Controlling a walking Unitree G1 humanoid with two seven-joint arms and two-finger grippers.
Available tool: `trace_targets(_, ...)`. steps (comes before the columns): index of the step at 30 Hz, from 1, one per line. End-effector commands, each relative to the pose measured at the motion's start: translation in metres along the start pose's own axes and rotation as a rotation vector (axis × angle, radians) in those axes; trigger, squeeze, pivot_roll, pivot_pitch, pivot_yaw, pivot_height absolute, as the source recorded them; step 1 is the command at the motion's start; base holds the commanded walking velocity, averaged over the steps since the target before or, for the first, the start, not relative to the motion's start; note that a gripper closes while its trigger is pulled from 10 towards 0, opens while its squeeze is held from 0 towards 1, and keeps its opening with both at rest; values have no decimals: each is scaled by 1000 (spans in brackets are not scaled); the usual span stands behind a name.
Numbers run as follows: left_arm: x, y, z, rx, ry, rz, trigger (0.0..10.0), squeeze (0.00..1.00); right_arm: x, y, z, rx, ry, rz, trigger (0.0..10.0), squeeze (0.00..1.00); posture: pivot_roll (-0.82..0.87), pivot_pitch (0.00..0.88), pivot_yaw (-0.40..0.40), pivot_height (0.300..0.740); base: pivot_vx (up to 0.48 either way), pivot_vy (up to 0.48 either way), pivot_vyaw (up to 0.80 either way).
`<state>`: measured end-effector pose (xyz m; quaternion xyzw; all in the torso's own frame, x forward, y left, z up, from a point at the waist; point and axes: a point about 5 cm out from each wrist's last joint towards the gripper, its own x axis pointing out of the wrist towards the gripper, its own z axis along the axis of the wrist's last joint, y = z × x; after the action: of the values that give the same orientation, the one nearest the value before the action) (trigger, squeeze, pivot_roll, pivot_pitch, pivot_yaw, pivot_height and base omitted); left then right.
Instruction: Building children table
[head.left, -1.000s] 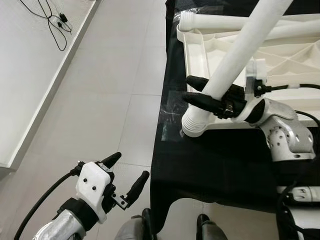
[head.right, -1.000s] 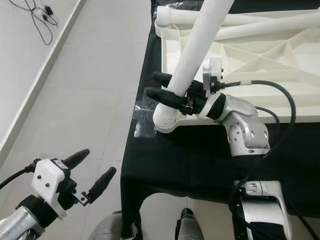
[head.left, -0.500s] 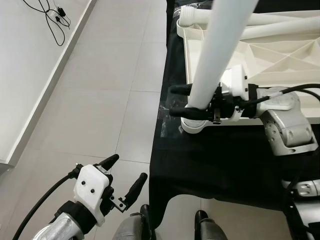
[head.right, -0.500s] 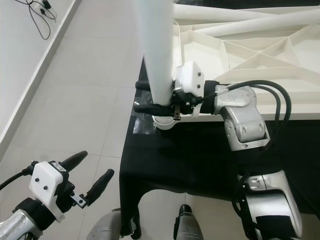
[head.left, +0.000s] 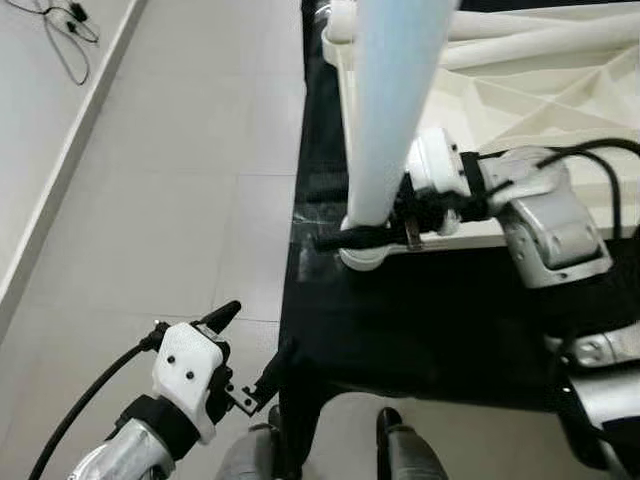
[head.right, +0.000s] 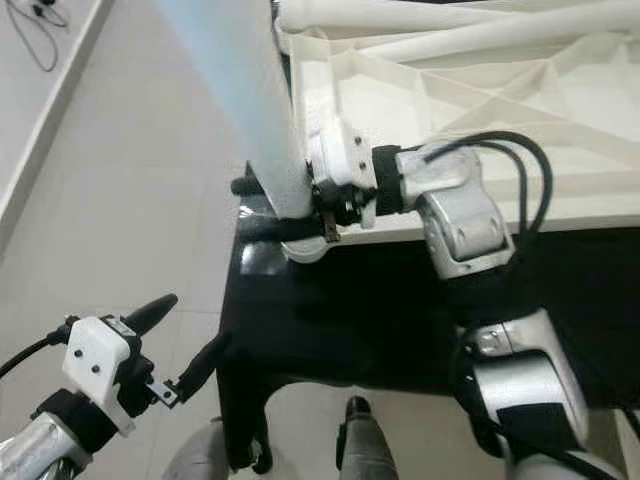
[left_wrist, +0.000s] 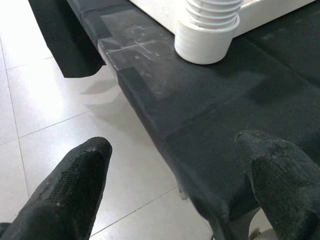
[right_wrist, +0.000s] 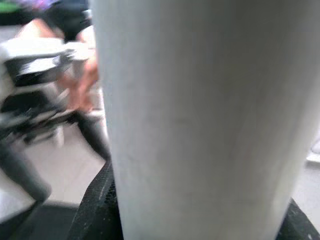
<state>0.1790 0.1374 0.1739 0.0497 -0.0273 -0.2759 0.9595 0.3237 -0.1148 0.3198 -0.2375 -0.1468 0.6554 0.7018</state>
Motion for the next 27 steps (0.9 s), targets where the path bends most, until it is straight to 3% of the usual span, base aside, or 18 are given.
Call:
trace_targets(1, -3, -2, -4, 4, 19, 5, 10000, 0, -4, -1, -26, 114, 65, -107, 10000, 0, 23, 469, 93, 740, 0, 0, 0)
trace_targets(3, -3, -3, -4, 4, 18, 6, 10000, 0, -5, -2, -33, 162, 66, -212, 10000, 0, 17, 463, 95, 740, 0, 0, 0)
trace_targets(10, -2, -3, -5, 1, 18, 3, 10000, 0, -10, 11, -46, 219, 80, -240, 10000, 0, 7, 456, 98, 740, 0, 0, 0)
trace_targets(17, -2, -4, -6, 3, 19, 7, 10000, 0, -8, 25, -67, 298, 148, -421, 10000, 0, 3, 444, 81, 740, 0, 0, 0)
trace_targets(19, -3, -5, -6, 5, 20, 10, 10000, 0, -6, 43, -75, 343, 207, -574, 10000, 0, 4, 445, 73, 740, 0, 0, 0)
trace_targets(20, -3, -5, -6, 5, 20, 10, 10000, 0, -6, 43, -75, 343, 207, -574, 10000, 0, 4, 445, 73, 740, 0, 0, 0)
trace_targets(21, -3, -5, -6, 6, 20, 11, 10000, 0, -10, 53, -83, 366, 298, -813, 10000, 0, 1, 444, 67, 740, 0, 0, 0)
trace_targets(22, -3, -4, -6, 6, 19, 12, 10000, 0, -12, 79, -87, 405, 360, -1004, 10000, 0, 2, 445, 65, 740, 0, 0, 0)
trace_targets(24, -1, -2, -7, 8, 17, 15, 10000, 0, -13, 121, -84, 478, 440, -1252, 10000, 0, -4, 447, 88, 740, 0, 0, 0)
trace_targets(27, 1, 1, -7, 10, 17, 16, 10000, 0, -7, 131, -84, 525, 440, -1295, 10000, 0, -9, 444, 93, 740, 0, 0, 0)
